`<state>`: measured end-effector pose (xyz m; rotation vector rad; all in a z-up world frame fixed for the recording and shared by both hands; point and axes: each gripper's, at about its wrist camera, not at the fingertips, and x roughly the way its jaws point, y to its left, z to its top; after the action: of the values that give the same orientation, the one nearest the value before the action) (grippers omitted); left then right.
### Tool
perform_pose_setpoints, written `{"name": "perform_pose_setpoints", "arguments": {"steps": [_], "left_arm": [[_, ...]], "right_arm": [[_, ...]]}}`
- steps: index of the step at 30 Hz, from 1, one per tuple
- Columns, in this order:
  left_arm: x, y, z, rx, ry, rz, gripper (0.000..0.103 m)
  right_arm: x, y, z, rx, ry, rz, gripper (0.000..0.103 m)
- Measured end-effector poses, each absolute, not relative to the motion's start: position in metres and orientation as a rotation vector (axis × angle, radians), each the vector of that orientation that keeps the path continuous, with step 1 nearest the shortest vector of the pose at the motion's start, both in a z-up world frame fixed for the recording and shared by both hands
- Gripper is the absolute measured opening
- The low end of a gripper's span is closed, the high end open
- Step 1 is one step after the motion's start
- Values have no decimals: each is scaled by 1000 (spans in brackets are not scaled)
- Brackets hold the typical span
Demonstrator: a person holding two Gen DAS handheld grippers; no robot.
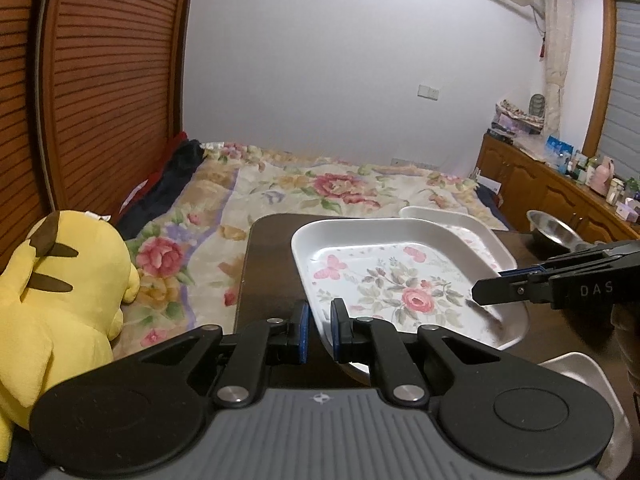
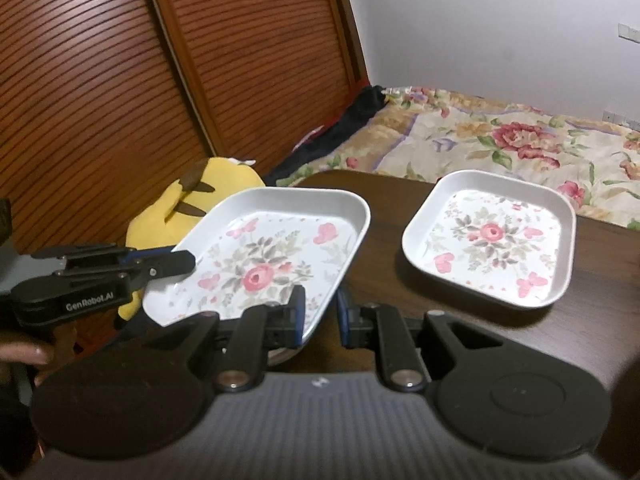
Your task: Organize plates and bowls
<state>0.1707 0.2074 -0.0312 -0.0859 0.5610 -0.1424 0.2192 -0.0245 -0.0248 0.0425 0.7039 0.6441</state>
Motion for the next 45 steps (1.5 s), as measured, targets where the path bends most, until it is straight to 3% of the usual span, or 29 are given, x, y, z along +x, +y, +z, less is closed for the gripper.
{"name": "perform_pose_setpoints", "arguments": {"steps": [17,45], "left_arm": [[130,161,-13,-67,518,-207,14],[92,97,-40,-59,612,-324,14]], "right_arm": [[172,-77,-9,90,634,598,19],[104,-146,-59,192,643,496,19]]}}
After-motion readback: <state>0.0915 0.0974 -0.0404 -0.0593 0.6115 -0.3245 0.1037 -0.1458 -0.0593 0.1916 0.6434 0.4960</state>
